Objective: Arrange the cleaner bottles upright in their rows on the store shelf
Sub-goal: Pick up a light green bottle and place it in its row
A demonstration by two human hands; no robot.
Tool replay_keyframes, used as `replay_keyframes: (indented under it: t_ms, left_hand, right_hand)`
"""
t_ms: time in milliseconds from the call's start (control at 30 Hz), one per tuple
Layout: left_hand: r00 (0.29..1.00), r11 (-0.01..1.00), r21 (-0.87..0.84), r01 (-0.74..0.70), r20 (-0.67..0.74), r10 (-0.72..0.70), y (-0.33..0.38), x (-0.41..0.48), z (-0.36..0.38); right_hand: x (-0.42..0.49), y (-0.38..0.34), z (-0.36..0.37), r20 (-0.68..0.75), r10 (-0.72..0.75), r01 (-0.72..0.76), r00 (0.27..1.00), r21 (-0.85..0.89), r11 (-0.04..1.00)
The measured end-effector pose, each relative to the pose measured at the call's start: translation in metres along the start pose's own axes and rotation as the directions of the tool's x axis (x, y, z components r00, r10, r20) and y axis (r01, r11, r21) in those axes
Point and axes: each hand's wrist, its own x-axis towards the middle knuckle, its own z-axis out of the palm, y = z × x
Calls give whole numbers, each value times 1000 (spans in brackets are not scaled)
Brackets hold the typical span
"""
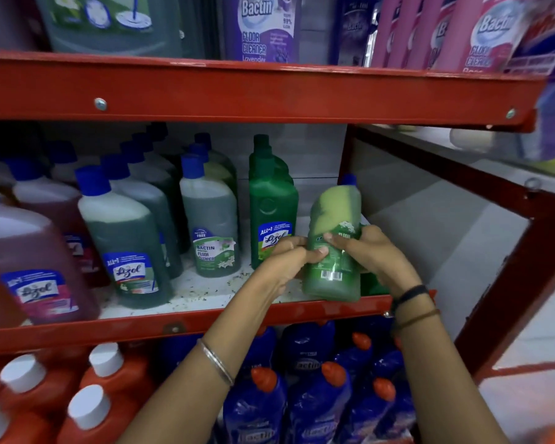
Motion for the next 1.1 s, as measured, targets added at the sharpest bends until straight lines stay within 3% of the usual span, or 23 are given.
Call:
replay_keyframes:
  t_ms: [133, 233, 367, 500, 700, 900, 1000, 1100]
  left_hand:
    - [985, 983, 57, -174, 31, 173, -9, -32, -20]
    - [959, 954, 102, -282, -12, 284, -20, -54, -42]
    - [897, 903, 249, -351, -186, 400, -30, -77, -84]
    - [811, 841, 460, -286, -351, 467, -40, -86, -114]
    - [717, 810, 488, -327, -430, 549, -71, -93, -124]
    - [623, 670, 631, -391, -355, 698, -79, -106, -104]
    - [632, 690, 583, -428, -353, 690, -78, -108, -110]
    - [719, 757, 535, -375, -347, 602, -71, -102, -118]
  right_hand:
    - [-25, -9, 10, 66, -134, 122, 989, 152, 981]
    - [-37, -17, 33, 92, -225, 214, 970, 119, 970]
    - [-39, -33, 81, 68, -302, 298, 951, 71, 952]
    - [-39, -48, 121, 78, -390, 387, 918, 48, 921]
    - [-40, -46, 148, 131, -408, 406, 904, 44, 913]
    - [-46, -50, 153, 53, -340, 335, 939, 82, 939]
    - [-46, -53, 159, -4, -359, 359, 933, -15, 933]
    - [-40, -52, 156, 113, -355, 343, 928, 114, 933]
